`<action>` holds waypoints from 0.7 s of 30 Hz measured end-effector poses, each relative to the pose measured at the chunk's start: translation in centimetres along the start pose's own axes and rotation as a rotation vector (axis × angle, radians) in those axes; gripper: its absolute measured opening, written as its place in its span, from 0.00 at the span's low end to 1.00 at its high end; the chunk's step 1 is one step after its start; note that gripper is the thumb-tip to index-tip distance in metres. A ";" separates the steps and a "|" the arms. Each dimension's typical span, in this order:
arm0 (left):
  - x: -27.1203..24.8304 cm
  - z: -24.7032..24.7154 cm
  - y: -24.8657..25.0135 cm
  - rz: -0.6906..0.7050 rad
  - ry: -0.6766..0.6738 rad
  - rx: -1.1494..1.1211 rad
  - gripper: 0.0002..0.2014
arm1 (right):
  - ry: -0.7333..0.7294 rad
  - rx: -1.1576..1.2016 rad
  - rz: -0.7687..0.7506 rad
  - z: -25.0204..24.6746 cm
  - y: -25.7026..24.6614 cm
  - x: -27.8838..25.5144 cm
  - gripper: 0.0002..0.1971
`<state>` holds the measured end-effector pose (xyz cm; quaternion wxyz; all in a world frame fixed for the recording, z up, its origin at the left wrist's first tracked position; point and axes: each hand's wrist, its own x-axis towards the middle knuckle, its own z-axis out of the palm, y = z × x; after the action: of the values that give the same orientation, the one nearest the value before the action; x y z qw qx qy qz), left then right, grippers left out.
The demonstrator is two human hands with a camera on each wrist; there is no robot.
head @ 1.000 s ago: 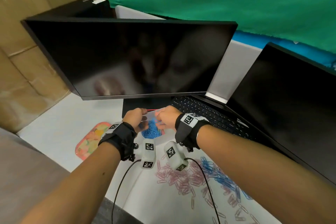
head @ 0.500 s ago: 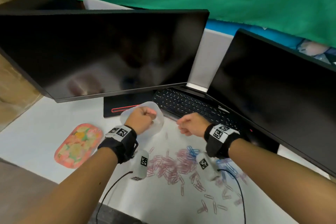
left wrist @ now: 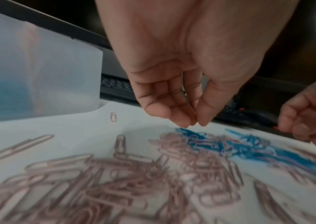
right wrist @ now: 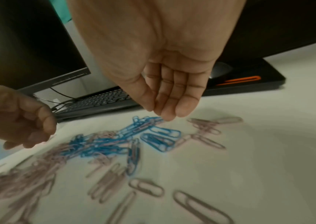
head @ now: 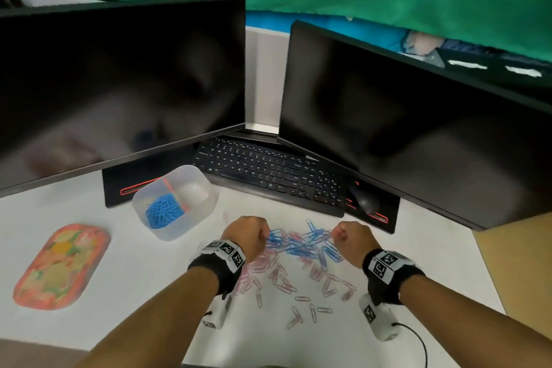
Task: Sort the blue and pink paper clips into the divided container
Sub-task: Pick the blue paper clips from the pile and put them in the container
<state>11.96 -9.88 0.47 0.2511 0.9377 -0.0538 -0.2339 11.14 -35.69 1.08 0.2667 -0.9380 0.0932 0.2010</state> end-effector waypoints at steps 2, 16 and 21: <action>0.1 0.9 0.1 0.001 -0.028 0.075 0.15 | 0.014 0.006 0.032 0.1 1.1 -0.2 0.13; -0.3 2.1 -0.4 -0.010 0.022 0.096 0.13 | -0.027 -0.102 -0.120 1.2 2.1 -0.1 0.11; 1.3 0.8 0.2 0.012 0.117 0.126 0.15 | -0.082 -0.099 -0.084 1.2 2.0 0.2 0.12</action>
<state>12.77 -10.66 -0.58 0.1959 0.9634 -0.0590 -0.1734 10.34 -36.80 -0.84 0.2318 -0.9441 0.0328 0.2322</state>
